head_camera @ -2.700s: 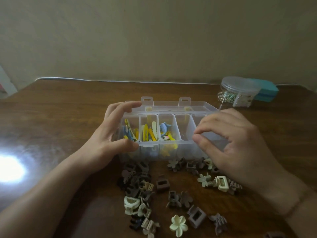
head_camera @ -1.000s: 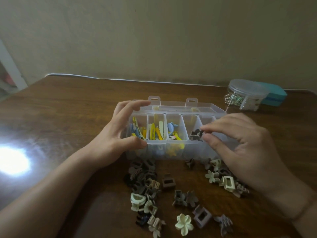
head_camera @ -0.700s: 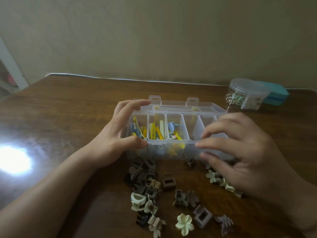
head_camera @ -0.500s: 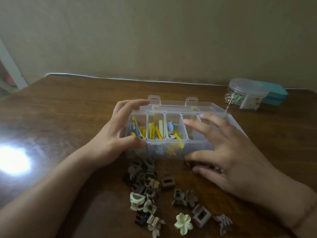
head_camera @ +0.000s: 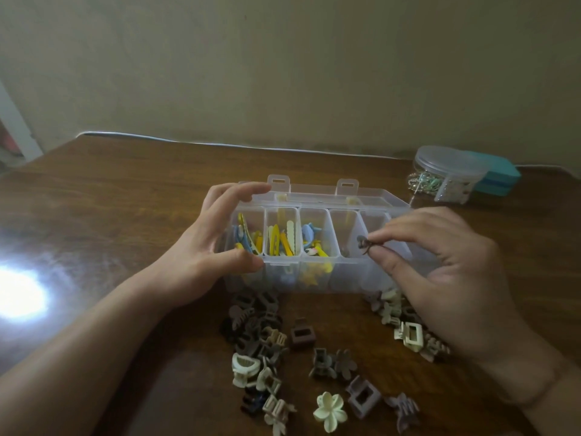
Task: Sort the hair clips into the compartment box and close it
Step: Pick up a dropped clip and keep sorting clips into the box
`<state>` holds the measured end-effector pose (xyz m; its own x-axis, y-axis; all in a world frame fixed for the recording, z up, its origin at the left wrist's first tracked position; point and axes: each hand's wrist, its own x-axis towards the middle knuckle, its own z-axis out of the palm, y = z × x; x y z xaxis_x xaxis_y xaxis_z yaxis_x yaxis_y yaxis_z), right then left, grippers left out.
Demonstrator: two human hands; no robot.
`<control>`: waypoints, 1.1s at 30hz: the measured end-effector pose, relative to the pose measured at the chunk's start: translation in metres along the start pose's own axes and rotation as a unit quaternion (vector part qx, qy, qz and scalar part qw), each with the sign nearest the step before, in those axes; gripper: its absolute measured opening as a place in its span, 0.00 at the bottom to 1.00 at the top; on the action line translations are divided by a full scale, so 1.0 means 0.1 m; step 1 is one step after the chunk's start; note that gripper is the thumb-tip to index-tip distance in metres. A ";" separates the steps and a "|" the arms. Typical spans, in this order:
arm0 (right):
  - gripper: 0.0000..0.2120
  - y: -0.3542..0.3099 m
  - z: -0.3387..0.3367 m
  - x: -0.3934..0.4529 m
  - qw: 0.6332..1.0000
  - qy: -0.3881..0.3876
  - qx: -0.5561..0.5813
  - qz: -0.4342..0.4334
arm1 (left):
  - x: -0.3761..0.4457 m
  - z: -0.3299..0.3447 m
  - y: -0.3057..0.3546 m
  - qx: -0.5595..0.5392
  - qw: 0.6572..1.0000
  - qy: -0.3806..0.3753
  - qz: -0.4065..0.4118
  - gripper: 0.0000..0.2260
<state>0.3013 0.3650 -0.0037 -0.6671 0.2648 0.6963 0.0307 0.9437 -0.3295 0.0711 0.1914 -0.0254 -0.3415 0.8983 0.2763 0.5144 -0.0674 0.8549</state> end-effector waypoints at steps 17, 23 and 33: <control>0.09 -0.24 -0.22 -0.11 0.971 -0.160 -0.169 -0.054 | 0.00 0.00 -0.01 -0.001 1.000 0.000 0.001 0.36; 0.10 -0.26 -0.11 -0.15 0.935 -0.238 -0.253 -0.068 | 0.00 0.00 0.00 -0.002 1.000 0.000 0.001 0.36; 0.18 -0.12 -0.10 -0.16 0.956 -0.245 -0.105 -0.127 | 0.01 0.00 0.00 0.002 1.000 0.001 -0.004 0.36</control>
<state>0.3192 0.3516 -0.0050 -0.9395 -0.0541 0.3382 -0.0642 0.9978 -0.0188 0.0709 0.1921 -0.0249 -0.3472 0.8982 0.2696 0.5147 -0.0578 0.8554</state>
